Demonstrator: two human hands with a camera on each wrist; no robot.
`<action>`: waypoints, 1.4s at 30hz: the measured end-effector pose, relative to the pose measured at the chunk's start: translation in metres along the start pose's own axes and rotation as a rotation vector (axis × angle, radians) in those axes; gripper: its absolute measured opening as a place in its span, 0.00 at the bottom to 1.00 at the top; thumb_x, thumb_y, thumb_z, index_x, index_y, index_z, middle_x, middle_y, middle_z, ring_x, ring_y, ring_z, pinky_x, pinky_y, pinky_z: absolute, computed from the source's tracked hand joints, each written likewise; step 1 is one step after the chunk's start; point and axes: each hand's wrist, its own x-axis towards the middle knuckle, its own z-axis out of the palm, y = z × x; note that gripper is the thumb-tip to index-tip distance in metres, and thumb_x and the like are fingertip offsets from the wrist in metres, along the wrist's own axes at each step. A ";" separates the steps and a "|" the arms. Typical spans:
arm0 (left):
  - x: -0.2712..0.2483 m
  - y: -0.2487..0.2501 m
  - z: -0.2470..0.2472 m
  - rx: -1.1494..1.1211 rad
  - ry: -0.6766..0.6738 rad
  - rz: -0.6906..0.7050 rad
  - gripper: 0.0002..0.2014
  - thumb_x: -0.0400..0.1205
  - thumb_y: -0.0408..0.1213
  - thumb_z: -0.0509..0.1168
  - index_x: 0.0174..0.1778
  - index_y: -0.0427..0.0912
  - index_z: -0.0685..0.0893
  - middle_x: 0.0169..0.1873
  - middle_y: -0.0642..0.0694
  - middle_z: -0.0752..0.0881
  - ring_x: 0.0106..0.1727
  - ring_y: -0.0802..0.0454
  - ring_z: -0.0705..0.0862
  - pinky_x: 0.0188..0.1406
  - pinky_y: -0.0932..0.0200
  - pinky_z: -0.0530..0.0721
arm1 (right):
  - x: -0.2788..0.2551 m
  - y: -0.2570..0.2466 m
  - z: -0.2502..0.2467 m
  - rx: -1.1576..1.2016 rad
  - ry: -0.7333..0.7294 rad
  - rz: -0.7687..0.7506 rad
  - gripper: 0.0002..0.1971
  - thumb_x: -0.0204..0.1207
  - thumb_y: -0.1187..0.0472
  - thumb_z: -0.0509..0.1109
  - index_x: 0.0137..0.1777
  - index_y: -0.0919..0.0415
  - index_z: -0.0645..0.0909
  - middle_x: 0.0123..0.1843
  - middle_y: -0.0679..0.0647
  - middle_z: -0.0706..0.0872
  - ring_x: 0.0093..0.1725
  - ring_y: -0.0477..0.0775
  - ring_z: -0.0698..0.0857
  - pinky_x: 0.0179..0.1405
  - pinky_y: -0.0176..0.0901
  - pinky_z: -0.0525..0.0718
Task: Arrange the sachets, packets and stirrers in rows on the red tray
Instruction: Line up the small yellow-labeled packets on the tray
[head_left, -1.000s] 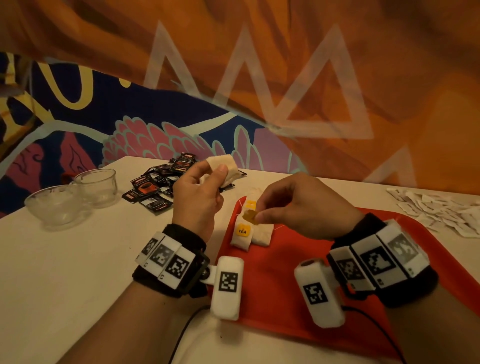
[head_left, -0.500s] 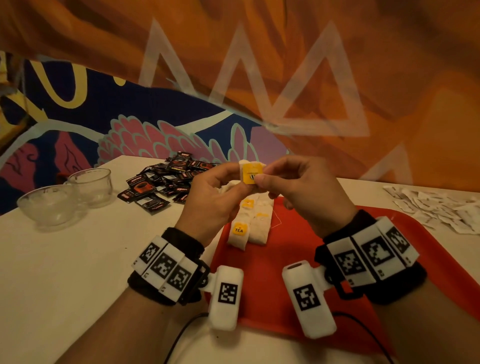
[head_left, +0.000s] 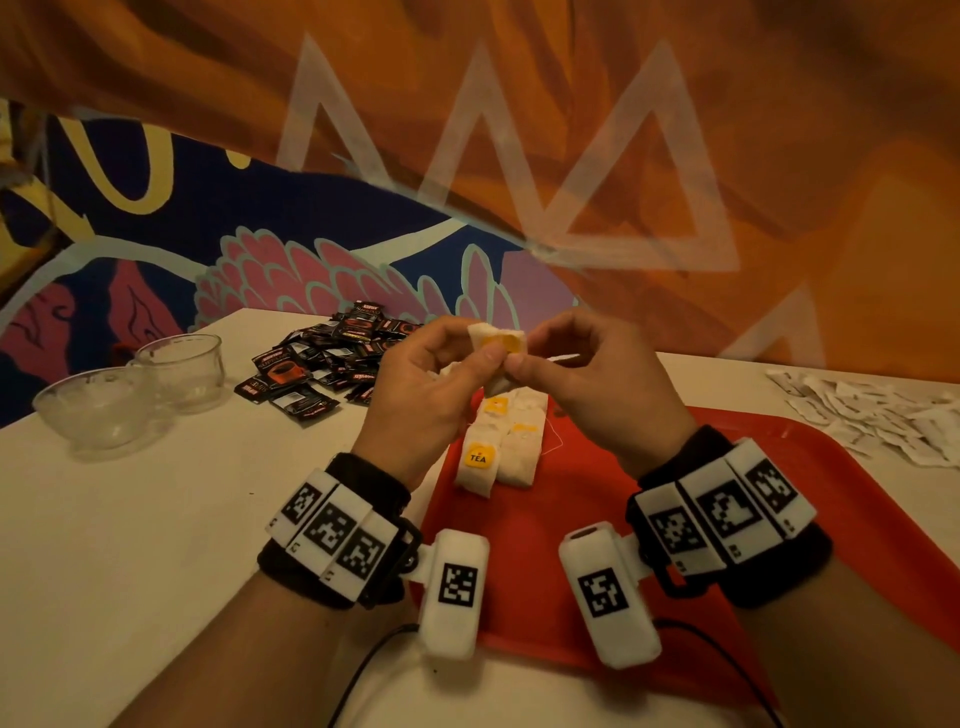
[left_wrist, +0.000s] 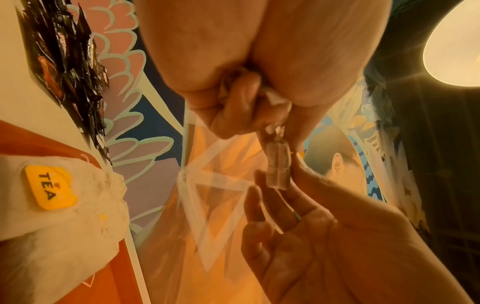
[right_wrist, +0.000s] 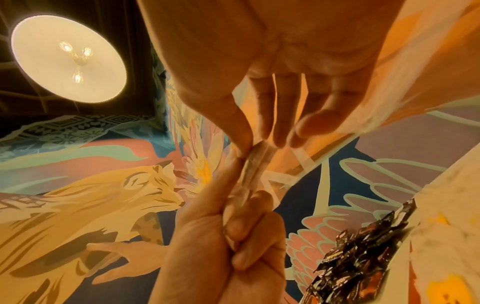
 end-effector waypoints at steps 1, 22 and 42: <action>0.000 0.001 0.000 -0.004 0.010 -0.005 0.06 0.84 0.28 0.66 0.55 0.34 0.82 0.37 0.50 0.86 0.24 0.66 0.81 0.22 0.75 0.75 | 0.000 0.000 0.000 0.006 -0.023 0.007 0.05 0.74 0.56 0.79 0.46 0.50 0.85 0.46 0.47 0.91 0.47 0.48 0.90 0.41 0.42 0.83; 0.005 -0.001 -0.008 0.128 -0.061 -0.175 0.08 0.84 0.31 0.69 0.57 0.42 0.81 0.47 0.41 0.87 0.18 0.67 0.77 0.19 0.75 0.70 | 0.001 0.014 0.000 -0.001 -0.053 0.056 0.08 0.72 0.65 0.80 0.40 0.52 0.86 0.37 0.49 0.90 0.34 0.47 0.90 0.29 0.34 0.80; 0.019 -0.025 -0.027 0.125 0.163 -0.380 0.05 0.82 0.34 0.70 0.49 0.48 0.83 0.50 0.39 0.85 0.19 0.59 0.69 0.14 0.65 0.66 | 0.009 0.044 0.017 -0.407 -0.379 0.611 0.13 0.72 0.66 0.80 0.44 0.59 0.76 0.38 0.57 0.93 0.41 0.54 0.93 0.35 0.42 0.86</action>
